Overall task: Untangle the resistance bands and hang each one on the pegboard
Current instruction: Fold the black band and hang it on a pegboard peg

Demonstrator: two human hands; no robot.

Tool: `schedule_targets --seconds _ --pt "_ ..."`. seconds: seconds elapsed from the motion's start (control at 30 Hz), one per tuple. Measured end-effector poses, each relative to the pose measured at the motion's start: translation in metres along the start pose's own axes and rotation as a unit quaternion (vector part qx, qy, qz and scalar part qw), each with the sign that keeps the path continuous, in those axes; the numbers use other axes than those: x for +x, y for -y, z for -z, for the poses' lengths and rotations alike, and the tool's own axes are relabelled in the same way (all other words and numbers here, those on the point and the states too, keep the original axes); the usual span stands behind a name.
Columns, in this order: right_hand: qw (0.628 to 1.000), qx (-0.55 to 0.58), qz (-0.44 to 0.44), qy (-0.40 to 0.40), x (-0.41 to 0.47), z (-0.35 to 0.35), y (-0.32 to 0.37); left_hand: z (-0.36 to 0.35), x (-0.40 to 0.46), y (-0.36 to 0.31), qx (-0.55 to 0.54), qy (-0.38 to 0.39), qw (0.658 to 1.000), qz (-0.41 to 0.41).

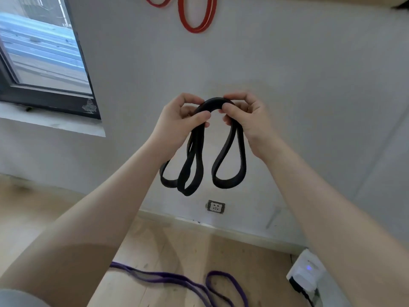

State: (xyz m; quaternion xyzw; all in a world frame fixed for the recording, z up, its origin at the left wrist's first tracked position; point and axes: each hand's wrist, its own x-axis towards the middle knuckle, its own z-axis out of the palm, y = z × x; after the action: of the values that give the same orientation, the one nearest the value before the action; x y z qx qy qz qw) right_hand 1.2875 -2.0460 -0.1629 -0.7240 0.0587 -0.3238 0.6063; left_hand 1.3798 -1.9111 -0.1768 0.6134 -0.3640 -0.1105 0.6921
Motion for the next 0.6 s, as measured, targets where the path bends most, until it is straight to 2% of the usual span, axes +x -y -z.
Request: schedule_targets --seconds 0.17,0.27,0.47,0.6 --pt "0.998 -0.028 0.005 -0.053 0.035 0.017 0.079 -0.015 0.042 -0.089 0.054 0.02 0.998 0.003" --pt "0.997 -0.048 -0.033 -0.053 0.06 0.026 0.142 -0.015 0.07 -0.156 0.127 0.045 0.991 0.014" --pt "0.985 -0.159 -0.059 0.012 0.102 0.045 0.262 -0.008 0.114 -0.271 0.21 0.065 0.975 0.024" --pt "0.963 -0.254 -0.07 0.057 0.115 0.055 0.319 -0.006 0.129 -0.32 0.238 0.094 0.966 0.031"
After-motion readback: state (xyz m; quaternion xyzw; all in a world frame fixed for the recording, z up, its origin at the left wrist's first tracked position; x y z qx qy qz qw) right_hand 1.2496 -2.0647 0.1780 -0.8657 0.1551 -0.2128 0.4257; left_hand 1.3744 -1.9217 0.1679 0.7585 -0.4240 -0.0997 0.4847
